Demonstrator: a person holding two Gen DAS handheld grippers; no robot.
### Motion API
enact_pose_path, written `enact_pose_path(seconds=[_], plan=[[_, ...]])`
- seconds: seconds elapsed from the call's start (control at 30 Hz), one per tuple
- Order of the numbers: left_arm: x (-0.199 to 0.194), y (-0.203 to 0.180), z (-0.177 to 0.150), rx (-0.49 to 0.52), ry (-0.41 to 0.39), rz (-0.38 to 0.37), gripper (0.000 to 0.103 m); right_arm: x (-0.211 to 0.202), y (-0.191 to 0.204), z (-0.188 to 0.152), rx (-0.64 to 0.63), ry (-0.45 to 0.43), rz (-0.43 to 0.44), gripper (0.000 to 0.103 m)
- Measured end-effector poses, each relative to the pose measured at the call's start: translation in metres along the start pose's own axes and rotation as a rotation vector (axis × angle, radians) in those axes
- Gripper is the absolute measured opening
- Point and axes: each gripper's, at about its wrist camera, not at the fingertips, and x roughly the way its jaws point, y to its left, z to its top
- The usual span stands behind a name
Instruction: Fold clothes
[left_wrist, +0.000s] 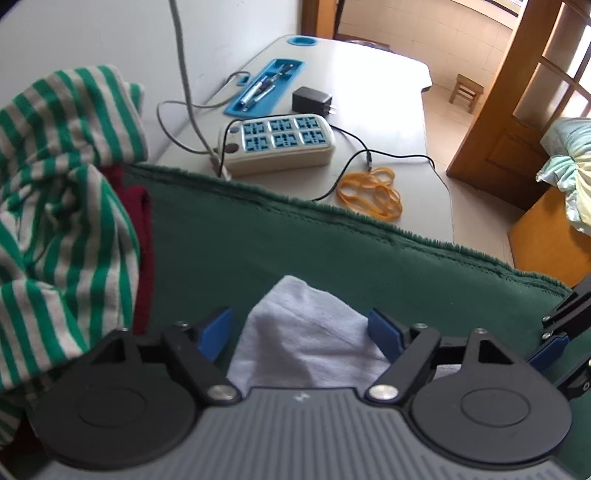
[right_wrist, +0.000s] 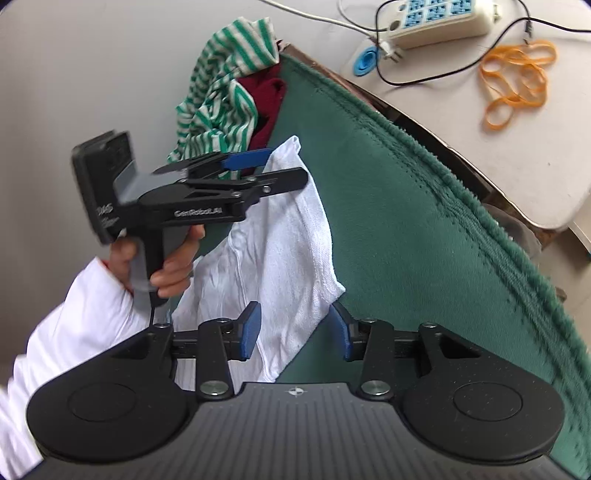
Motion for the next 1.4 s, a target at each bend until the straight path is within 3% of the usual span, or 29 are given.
enact_pose_path(seconds=[0.03,0.1,0.2,0.3,0.37,0.4,0.43,0.53,0.6,0.67,0.87,1.0,1.3,1.4], plan=[[-0.001,0.001,0.0,0.003,-0.007,-0.007,0.064,0.0,-0.003,0.0,0.012,-0.006,0.001,0.032],[-0.004,0.008,0.001,-0.017,-0.004,-0.044,0.051,0.001,-0.009,0.0,0.037,-0.018,0.004,0.018],[-0.008,0.017,0.0,-0.05,0.005,-0.103,0.05,0.002,-0.015,-0.001,0.07,-0.039,0.006,0.007],[-0.008,0.015,-0.002,-0.043,-0.004,-0.118,0.05,0.004,-0.014,-0.003,0.091,-0.073,0.005,0.008],[-0.007,0.009,-0.003,-0.006,-0.028,-0.08,0.037,0.005,-0.014,-0.005,0.127,-0.109,-0.007,0.008],[-0.007,0.007,-0.004,0.006,-0.04,-0.061,0.022,0.006,-0.013,-0.007,0.158,-0.127,-0.013,0.009],[-0.007,0.007,-0.004,0.001,-0.045,-0.058,0.015,0.007,-0.011,-0.009,0.19,-0.145,-0.019,0.01],[-0.008,0.007,-0.004,-0.014,-0.055,-0.051,0.009,0.011,-0.007,-0.013,0.264,-0.194,-0.04,0.011],[-0.012,0.003,-0.007,-0.004,-0.066,-0.025,0.007,0.012,0.0,-0.012,0.213,-0.197,-0.082,0.002],[-0.02,-0.002,-0.009,0.014,-0.089,0.014,0.006,0.01,0.005,-0.011,0.17,-0.207,-0.109,0.002],[-0.056,0.002,-0.015,-0.06,-0.186,0.082,0.006,-0.001,0.022,-0.012,0.049,-0.24,-0.079,0.002],[-0.088,0.006,-0.026,-0.123,-0.265,0.117,0.006,0.0,0.051,-0.015,-0.103,-0.242,-0.05,0.002],[-0.15,0.017,-0.097,-0.307,-0.387,0.225,0.006,0.019,0.111,-0.046,-0.416,-0.201,-0.033,0.002],[-0.164,0.015,-0.12,-0.339,-0.425,0.205,0.006,0.026,0.129,-0.065,-0.494,-0.202,-0.052,0.002]])
